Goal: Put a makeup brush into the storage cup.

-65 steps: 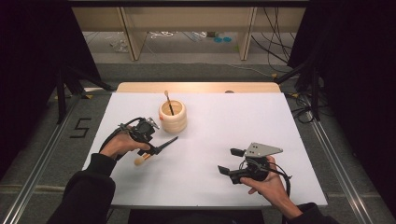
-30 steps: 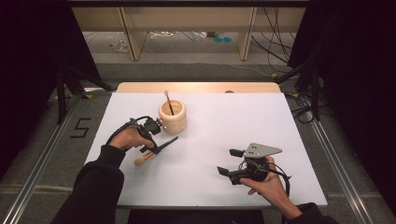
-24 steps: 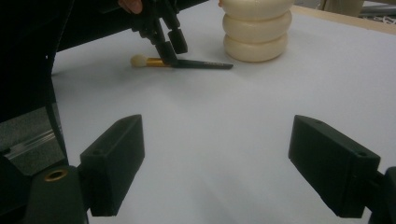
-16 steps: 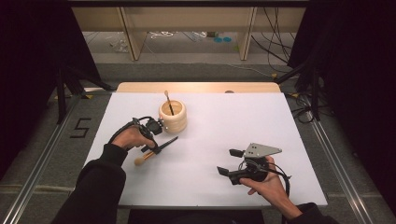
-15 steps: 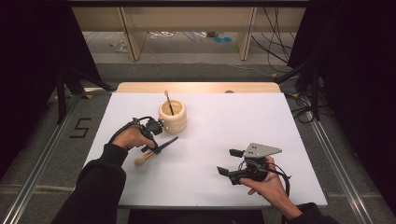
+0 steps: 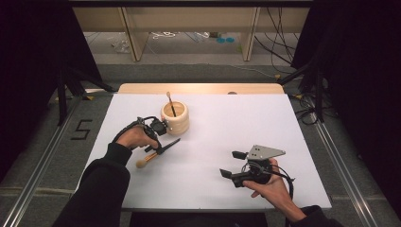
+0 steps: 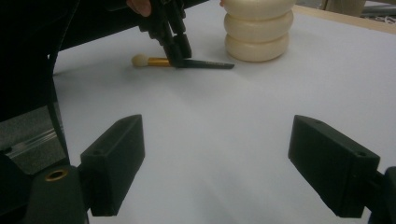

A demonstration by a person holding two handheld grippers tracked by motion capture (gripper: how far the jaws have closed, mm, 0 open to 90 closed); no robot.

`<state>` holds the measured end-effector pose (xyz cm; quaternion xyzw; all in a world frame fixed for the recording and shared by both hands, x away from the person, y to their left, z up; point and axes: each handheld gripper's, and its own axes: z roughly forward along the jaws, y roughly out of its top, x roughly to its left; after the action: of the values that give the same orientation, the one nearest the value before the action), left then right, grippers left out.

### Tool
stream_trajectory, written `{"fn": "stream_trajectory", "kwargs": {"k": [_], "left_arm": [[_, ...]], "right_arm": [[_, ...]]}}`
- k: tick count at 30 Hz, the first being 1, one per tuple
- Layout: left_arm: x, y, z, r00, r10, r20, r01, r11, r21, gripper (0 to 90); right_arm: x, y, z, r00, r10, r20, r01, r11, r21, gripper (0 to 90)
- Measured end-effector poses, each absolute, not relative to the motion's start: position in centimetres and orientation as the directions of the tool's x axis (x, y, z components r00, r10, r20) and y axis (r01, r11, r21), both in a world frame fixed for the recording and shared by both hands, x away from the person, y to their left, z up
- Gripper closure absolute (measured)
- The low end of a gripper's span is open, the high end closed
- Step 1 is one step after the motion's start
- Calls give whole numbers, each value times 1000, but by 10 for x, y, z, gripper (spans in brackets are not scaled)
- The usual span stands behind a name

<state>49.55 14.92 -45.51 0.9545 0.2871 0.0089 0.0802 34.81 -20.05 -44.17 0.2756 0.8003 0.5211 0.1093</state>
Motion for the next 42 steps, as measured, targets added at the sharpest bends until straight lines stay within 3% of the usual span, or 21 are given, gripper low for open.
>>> {"fn": "stream_trajectory", "kwargs": {"k": [25, 42], "left_arm": [[499, 144, -457, 835, 550, -4, 548, -831, 96, 774], [494, 150, -446, 853, 521, -30, 519, -841, 152, 782]], "right_arm": [[347, -201, -441, -824, 557, 108, 341, 334, 879, 194], [347, -200, -441, -829, 548, 113, 337, 327, 883, 194]]}}
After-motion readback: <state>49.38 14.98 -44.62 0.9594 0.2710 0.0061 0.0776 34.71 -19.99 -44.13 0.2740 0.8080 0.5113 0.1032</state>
